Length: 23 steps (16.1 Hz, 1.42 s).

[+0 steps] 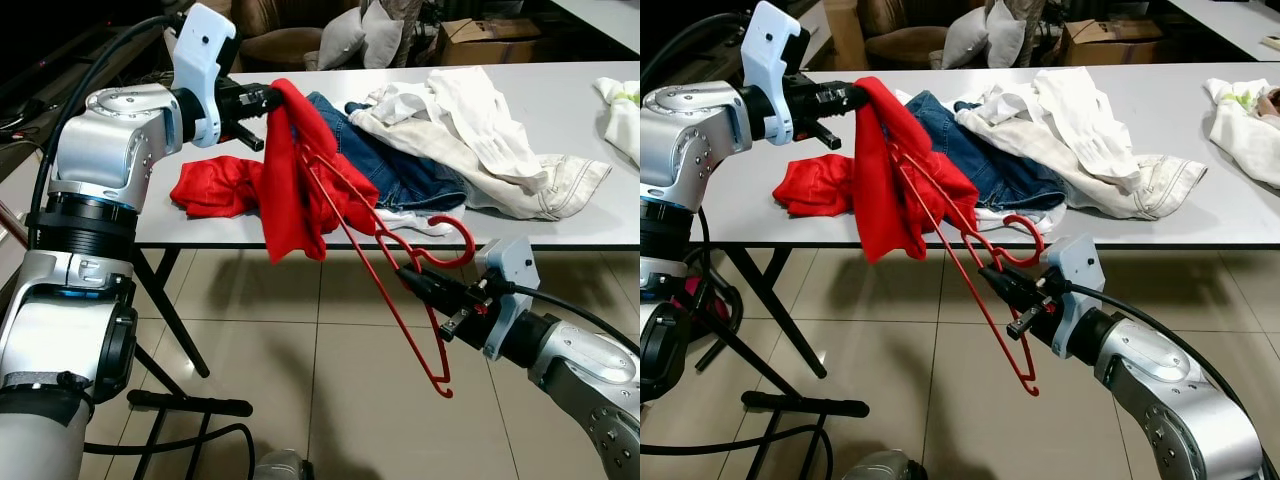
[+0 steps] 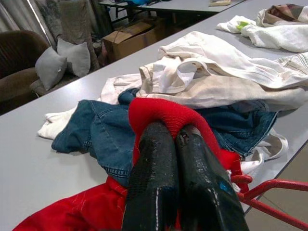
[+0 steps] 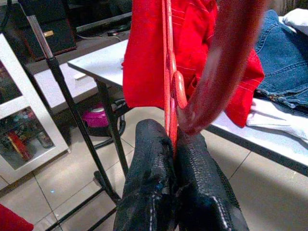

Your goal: Hang hanger

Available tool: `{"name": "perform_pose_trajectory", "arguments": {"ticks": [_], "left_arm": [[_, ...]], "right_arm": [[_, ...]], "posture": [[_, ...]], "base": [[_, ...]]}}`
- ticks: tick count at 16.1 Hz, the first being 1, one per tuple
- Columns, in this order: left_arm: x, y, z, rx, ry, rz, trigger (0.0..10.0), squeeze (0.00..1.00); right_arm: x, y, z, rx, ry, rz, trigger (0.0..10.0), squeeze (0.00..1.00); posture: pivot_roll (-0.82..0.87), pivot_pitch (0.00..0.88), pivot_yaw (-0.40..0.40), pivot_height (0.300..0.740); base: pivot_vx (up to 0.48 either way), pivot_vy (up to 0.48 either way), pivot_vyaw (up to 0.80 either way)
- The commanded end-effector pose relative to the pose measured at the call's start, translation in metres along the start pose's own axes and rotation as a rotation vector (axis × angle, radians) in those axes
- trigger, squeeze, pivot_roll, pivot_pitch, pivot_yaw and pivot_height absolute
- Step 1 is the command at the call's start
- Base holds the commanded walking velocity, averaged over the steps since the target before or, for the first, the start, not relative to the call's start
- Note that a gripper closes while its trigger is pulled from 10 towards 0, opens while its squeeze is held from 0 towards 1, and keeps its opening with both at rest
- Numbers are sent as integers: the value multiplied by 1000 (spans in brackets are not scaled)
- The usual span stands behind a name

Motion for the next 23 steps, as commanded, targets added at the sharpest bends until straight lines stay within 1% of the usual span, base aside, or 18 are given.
{"name": "perform_pose_trajectory", "arguments": {"ticks": [1, 4, 5, 6, 9, 10, 13, 15, 16, 17, 18, 19, 20, 21, 22, 23], "left_arm": [[8, 4, -4, -2, 27, 18, 0, 0], [0, 6, -3, -21, -14, -6, 0, 0], [-8, 9, -3, -33, -64, -15, 0, 0], [-12, 11, -4, -41, -86, -22, 0, 0], [-33, 18, -8, -62, -197, -40, 0, 0], [-41, 21, -8, -75, -233, -60, 0, 0], [-58, 23, -7, -78, -299, -104, 0, 0], [-63, 18, -1, -70, -304, -185, 0, 0], [-64, 15, 3, -69, -302, -251, 0, 0], [-63, 8, 8, -65, -296, -342, 0, 0], [-62, 0, 13, -55, -292, -435, 1137, 0], [-58, -15, 18, -21, -261, -510, 10000, 0], [-52, -38, 22, 38, -201, -545, 10000, 0], [-48, -48, 23, 61, -166, -540, 10000, 75], [-40, -61, 23, 91, -104, -532, 10000, 1000], [-36, -66, 21, 89, -89, -555, 10000, 1000]], "right_arm": [[0, 4, -1, -9, 1, -1, 10000, 0], [-2, 3, 0, -6, -9, -2, 10000, 0], [-4, 3, 2, -7, -21, 1, 10000, 0], [-5, 3, 3, -8, -27, 2, 10000, 0], [-13, 3, 8, -10, -63, 12, 10000, 0], [-13, 3, 11, -8, -63, 16, 10000, 0], [-14, 1, 20, -4, -70, 35, 10000, 0], [-6, 2, 26, -25, -42, 65, 10000, 0], [-2, 2, 28, -32, -29, 77, 10000, 0], [0, 2, 29, -37, -21, 89, 10000, 0], [2, 1, 30, -38, -19, 96, 10000, 0], [3, 0, 31, -40, -19, 101, 10000, 0], [4, 0, 31, -43, -21, 108, 10000, 0], [4, 0, 31, -45, -23, 110, 10000, 0], [3, 0, 30, -49, -27, 118, 10000, 0], [2, -1, 29, -52, -33, 128, 10000, 0]], "posture": [[14, 0, 102, 723], [14, 0, 103, 723], [14, 0, 103, 723], [14, 0, 102, 723], [17, 0, 99, 723], [19, 0, 97, 723], [23, 0, 92, 723], [25, 0, 90, 723], [25, 0, 90, 723], [25, 0, 90, 723], [21, 0, 94, 723], [18, 0, 96, 723], [11, 0, 100, 723], [7, 0, 102, 723], [7, 0, 101, 723], [4, 0, 99, 723]], "base": [[0, 0, 0], [0, 0, 0], [0, 0, 0], [0, 0, 0], [0, 0, 0], [0, 0, 0], [0, 0, 0], [0, 0, 0], [0, 0, 0], [0, 0, 0], [0, 0, 0], [0, 0, 0], [0, 0, 0], [0, 0, 0], [0, 0, 0], [0, 0, 0]]}}
Point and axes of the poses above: a point about 5 cm out from each wrist's last joint towards the gripper, its own z axis pointing out of the wrist towards the gripper, its own y axis along the axis of the wrist's last joint, x = y × z, the point moved 6 cm from there along z, pointing out of the wrist towards the gripper, and after that the axes turned 11 degrees about z, right-handed, at the moved point
